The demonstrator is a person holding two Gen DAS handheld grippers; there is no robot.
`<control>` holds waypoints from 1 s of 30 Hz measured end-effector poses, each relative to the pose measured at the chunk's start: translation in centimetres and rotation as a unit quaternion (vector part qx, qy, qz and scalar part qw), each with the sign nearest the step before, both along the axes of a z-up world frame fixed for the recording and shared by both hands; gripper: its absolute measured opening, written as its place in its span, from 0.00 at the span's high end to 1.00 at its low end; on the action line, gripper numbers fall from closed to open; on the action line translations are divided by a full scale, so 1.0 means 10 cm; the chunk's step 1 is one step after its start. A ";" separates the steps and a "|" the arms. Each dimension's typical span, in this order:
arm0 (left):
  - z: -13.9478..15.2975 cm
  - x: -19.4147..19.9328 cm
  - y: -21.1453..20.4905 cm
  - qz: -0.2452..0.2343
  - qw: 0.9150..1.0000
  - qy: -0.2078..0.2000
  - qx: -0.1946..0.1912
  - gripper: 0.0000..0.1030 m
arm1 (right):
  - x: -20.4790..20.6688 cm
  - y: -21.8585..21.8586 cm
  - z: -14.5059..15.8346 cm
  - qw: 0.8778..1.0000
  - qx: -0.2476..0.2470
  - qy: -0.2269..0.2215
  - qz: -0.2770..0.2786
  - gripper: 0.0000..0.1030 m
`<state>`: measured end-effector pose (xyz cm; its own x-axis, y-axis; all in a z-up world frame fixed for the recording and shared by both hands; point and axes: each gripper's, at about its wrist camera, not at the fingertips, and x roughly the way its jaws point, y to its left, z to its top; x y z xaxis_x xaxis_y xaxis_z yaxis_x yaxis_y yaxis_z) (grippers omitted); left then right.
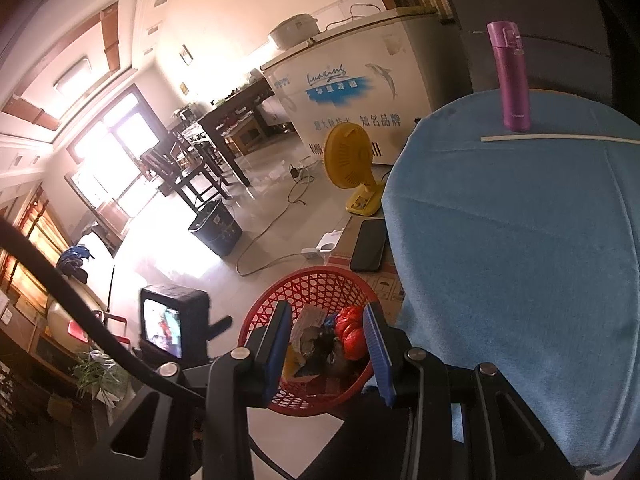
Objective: Collect trash
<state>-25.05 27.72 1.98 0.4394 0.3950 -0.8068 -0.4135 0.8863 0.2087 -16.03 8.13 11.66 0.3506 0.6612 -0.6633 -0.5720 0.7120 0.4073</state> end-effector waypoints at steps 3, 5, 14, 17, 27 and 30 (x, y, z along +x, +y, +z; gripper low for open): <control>0.15 -0.02 -0.06 0.000 1.000 -0.015 0.026 0.38 | 0.02 -0.04 0.00 1.000 0.004 0.002 -0.004 0.60; 0.25 -0.03 -0.11 0.000 0.999 -0.025 0.039 0.38 | 0.03 -0.07 0.00 1.000 0.005 0.006 -0.004 0.60; 0.65 0.01 -0.39 -0.016 0.995 -0.075 0.061 0.37 | 0.11 -0.40 0.00 0.999 0.018 0.003 -0.037 0.51; 0.80 0.05 -0.51 -0.029 0.993 -0.090 0.069 0.22 | 0.17 -0.59 0.04 0.998 0.026 -0.002 -0.058 0.51; 1.19 0.23 -0.99 -0.083 0.986 -0.123 0.078 0.18 | 0.34 -1.35 0.27 0.986 0.012 -0.059 -0.154 0.46; 1.27 0.31 -1.12 -0.100 0.985 -0.125 0.071 0.18 | 0.37 -1.52 0.37 0.981 -0.001 -0.082 -0.178 0.42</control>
